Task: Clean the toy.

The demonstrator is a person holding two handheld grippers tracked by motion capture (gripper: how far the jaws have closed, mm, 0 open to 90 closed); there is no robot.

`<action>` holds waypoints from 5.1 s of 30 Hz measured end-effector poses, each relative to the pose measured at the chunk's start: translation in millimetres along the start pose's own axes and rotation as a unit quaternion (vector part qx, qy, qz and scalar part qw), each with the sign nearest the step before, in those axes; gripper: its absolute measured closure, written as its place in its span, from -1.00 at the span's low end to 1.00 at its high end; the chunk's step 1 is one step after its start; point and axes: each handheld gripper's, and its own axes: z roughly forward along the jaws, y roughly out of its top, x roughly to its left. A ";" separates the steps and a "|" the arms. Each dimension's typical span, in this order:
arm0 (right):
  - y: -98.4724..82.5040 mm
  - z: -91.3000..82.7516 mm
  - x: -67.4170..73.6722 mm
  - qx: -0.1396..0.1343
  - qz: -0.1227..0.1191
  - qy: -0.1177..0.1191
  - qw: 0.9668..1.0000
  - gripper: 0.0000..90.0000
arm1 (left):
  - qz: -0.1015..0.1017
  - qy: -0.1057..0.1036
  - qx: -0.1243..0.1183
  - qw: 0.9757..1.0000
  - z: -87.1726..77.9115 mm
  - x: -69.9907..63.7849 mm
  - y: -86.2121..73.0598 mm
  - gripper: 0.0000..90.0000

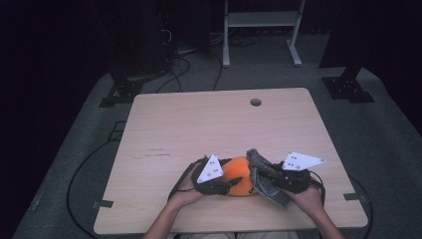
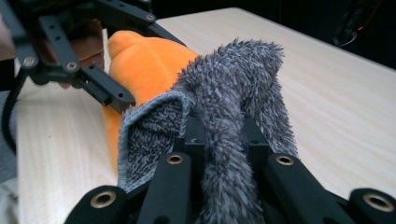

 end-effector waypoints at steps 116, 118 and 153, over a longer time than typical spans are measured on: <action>-10.8 8.8 4.3 -0.002 0.012 0.012 1.000 0.70 | -0.108 -0.046 0.095 0.989 -15.1 24.6 -27.2 -0.30; -17.8 12.3 -0.2 0.005 0.024 0.013 1.000 0.70 | -0.109 -0.046 0.091 0.989 -14.9 24.5 -28.2 -0.30; -12.8 14.6 -3.9 0.015 0.023 0.010 1.000 0.70 | -0.139 -0.040 0.047 0.988 -9.6 24.4 -19.8 -0.44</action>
